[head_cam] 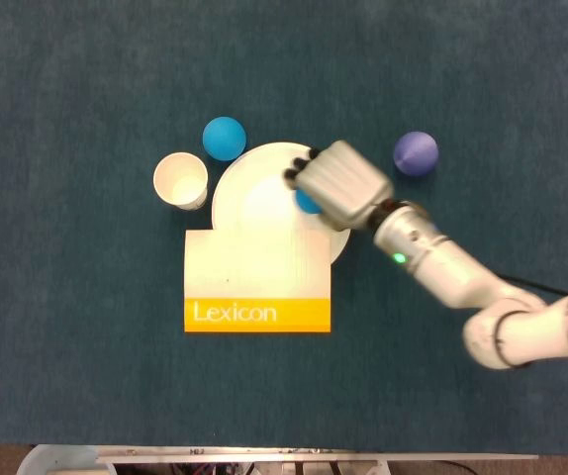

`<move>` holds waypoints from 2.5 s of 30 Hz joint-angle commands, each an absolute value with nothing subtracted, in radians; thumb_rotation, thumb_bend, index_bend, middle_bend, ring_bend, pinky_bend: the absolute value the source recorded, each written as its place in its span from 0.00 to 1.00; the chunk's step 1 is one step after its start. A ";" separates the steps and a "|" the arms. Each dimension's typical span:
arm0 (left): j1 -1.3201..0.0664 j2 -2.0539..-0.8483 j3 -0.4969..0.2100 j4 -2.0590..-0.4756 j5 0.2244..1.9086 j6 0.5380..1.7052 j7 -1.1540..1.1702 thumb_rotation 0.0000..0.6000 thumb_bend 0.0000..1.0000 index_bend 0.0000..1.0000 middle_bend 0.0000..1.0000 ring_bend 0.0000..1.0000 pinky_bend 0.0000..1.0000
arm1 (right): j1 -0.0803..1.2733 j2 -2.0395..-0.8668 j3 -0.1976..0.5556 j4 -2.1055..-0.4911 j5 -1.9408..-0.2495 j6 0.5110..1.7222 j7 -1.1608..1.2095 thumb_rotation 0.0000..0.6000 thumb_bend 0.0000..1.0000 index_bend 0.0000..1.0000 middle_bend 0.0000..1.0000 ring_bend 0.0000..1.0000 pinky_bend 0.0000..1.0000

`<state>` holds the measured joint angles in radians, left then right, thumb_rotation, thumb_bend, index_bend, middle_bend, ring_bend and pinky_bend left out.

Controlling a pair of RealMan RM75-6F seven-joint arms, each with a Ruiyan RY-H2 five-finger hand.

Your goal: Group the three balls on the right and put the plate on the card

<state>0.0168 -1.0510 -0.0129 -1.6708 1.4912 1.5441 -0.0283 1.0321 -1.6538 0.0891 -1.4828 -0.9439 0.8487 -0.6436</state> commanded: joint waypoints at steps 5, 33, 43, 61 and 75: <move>0.013 -1.052 -0.012 -1.672 1.487 1.532 -0.025 1.00 0.44 0.35 0.31 0.27 0.21 | 0.949 -1.522 -0.006 -1.535 -1.049 0.874 -0.594 1.00 0.29 0.51 0.40 0.37 0.74; -0.006 -1.066 -0.009 -1.687 1.494 1.506 0.007 1.00 0.44 0.35 0.31 0.27 0.21 | 0.825 -1.434 -0.089 -1.465 -1.231 0.818 -0.464 1.00 0.27 0.39 0.38 0.34 0.69; -0.010 -1.069 -0.008 -1.681 1.492 1.500 0.002 1.00 0.44 0.35 0.31 0.27 0.21 | 0.822 -1.415 -0.072 -1.504 -1.245 0.810 -0.488 1.00 0.27 0.31 0.37 0.32 0.65; -0.008 -1.065 -0.004 -1.679 1.507 1.511 -0.005 1.00 0.44 0.35 0.31 0.27 0.21 | 0.848 -1.348 0.044 -1.629 -1.239 0.831 -0.455 1.00 0.27 0.29 0.36 0.31 0.63; 0.026 -1.048 0.019 -1.686 1.536 1.557 -0.032 1.00 0.44 0.35 0.31 0.27 0.21 | 1.063 -1.500 0.159 -1.551 -1.051 0.714 -0.661 1.00 0.27 0.24 0.30 0.21 0.37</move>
